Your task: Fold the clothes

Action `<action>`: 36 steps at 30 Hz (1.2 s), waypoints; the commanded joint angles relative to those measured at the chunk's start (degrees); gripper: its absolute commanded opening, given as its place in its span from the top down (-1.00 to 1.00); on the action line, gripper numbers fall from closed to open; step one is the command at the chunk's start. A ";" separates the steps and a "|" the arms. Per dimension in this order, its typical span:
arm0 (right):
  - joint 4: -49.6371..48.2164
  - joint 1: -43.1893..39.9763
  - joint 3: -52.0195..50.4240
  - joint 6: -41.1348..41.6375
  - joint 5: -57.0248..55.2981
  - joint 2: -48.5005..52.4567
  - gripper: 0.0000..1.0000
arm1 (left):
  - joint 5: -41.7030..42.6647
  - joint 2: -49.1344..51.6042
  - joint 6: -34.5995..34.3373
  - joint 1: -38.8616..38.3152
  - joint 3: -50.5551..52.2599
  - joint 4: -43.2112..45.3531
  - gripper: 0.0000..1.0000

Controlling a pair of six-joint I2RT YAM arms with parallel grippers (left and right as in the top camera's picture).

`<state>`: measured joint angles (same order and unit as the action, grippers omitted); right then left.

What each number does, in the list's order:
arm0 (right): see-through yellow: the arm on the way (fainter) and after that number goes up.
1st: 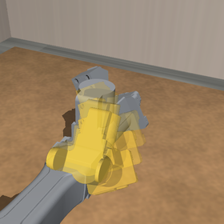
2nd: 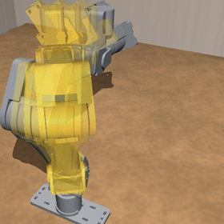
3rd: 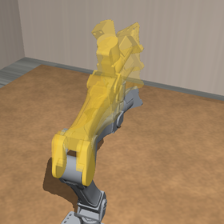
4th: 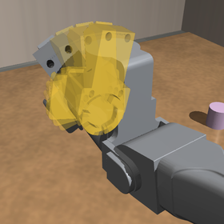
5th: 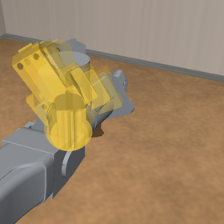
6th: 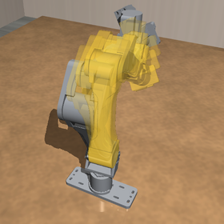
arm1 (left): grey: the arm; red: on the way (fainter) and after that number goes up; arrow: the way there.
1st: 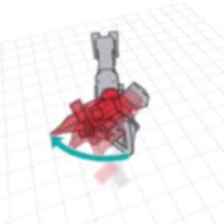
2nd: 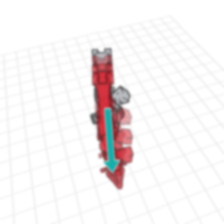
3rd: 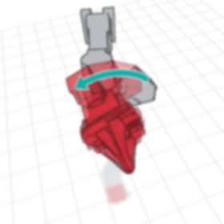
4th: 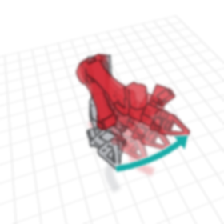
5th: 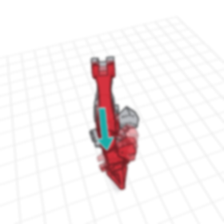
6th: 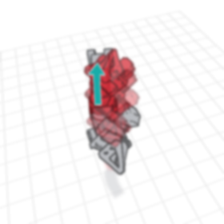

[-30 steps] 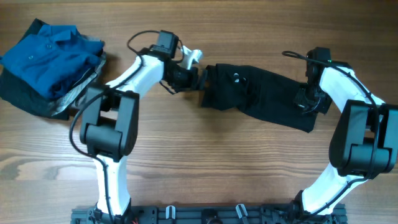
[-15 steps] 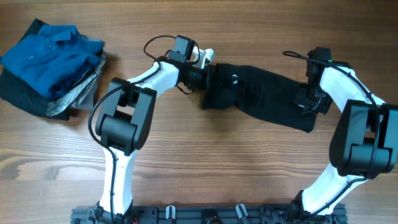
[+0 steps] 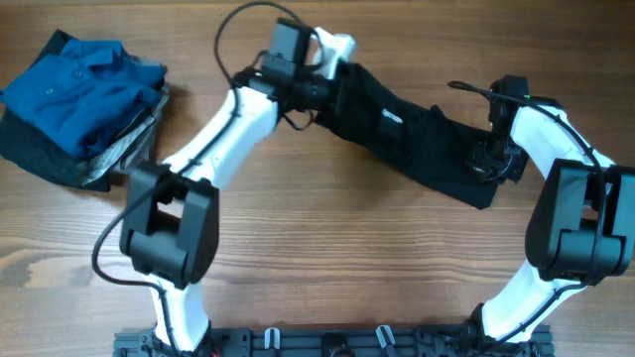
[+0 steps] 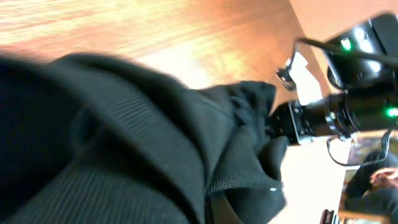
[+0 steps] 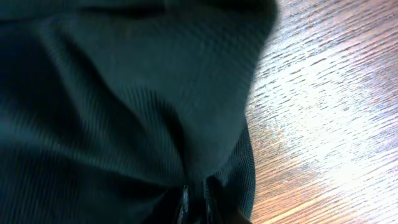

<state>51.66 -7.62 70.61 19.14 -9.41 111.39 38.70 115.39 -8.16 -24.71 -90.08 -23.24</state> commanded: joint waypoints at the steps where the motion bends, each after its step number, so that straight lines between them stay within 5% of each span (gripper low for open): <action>1: 0.70 -0.81 -1.40 -1.14 0.52 3.08 0.73 | -8.02 -1.29 1.84 -5.33 -0.98 -1.09 0.92; 5: 1.51 -0.81 -1.38 -1.14 0.46 3.08 0.73 | -19.37 -1.31 1.84 -7.56 -1.03 -5.99 0.92; 14: 3.21 -0.81 -1.38 -1.14 0.52 3.08 0.72 | -8.92 -1.29 1.75 -12.83 -1.03 3.93 0.92; 25: 5.40 -0.83 -0.46 -0.96 6.82 1.95 0.36 | -14.32 1.64 5.16 -20.79 -1.01 5.29 0.92; 36: 19.39 -7.13 8.09 0.59 10.05 -14.12 -0.12 | -15.43 4.17 5.18 -27.19 -1.01 10.99 0.86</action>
<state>69.49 -12.78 77.38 18.79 -1.65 102.19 23.77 117.05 -4.08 -48.93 -90.13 -13.02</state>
